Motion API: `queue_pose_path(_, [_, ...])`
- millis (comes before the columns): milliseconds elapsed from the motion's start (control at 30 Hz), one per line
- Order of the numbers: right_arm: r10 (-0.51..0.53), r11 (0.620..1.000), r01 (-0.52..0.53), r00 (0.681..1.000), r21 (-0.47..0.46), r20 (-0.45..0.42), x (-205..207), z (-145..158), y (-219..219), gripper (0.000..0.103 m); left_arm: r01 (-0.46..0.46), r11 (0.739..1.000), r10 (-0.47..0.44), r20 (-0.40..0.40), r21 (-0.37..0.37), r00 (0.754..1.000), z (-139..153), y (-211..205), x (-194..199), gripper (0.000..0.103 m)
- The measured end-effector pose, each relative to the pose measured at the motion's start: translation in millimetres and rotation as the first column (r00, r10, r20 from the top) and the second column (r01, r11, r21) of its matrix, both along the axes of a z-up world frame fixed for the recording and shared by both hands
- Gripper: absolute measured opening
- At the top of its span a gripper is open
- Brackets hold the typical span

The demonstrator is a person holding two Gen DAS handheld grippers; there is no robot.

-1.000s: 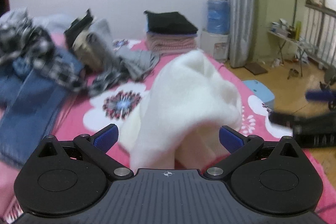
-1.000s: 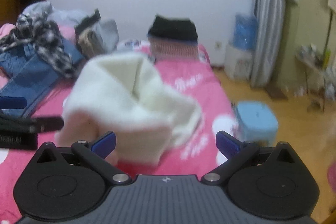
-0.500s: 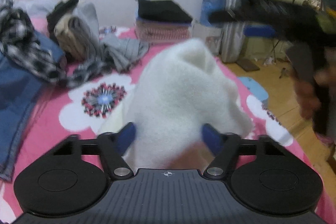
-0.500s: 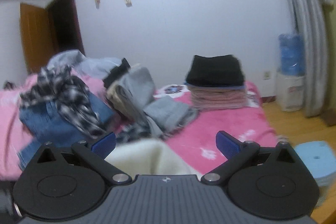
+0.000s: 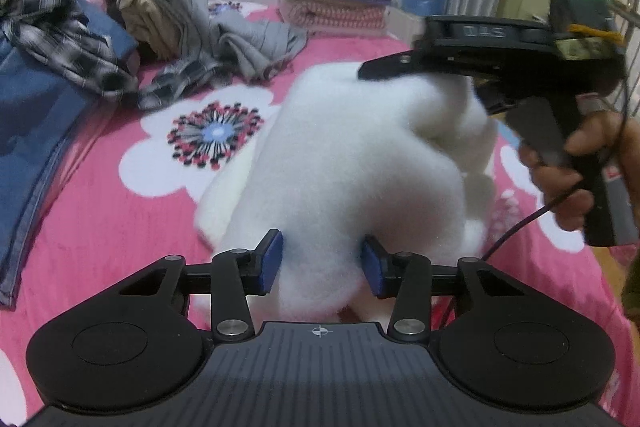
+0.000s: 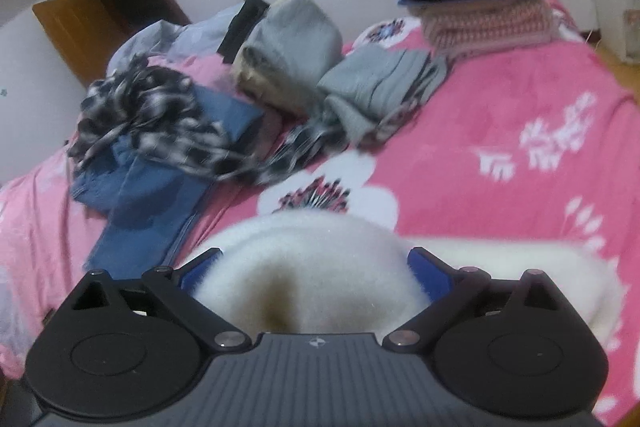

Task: Fold clothes
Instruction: 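Grasp the cream fleece with the left tool while the right tool grasps another edge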

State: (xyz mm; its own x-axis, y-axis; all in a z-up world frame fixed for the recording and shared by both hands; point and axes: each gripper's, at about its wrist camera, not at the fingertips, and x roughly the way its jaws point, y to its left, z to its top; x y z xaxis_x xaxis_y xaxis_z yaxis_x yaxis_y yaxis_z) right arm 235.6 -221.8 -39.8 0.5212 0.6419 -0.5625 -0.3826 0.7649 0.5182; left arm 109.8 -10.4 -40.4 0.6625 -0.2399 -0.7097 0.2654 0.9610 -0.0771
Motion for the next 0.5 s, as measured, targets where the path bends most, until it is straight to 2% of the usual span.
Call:
queue_pose_path(233, [0.052,0.998,-0.052,0.998,0.018,-0.035,-14.8,-8.8,-2.1,0.099,0.071,0.996,-0.072,0.015,0.053,0.997,-12.0,1.6,-11.1,0.043])
queue_pose_path(500, [0.055,0.998,-0.056,0.996,-0.011,-0.063,-32.2,-9.1,2.8,0.097,0.105,0.994,-0.104,-0.005,0.025,0.995,-15.8,11.3,-14.7,0.043])
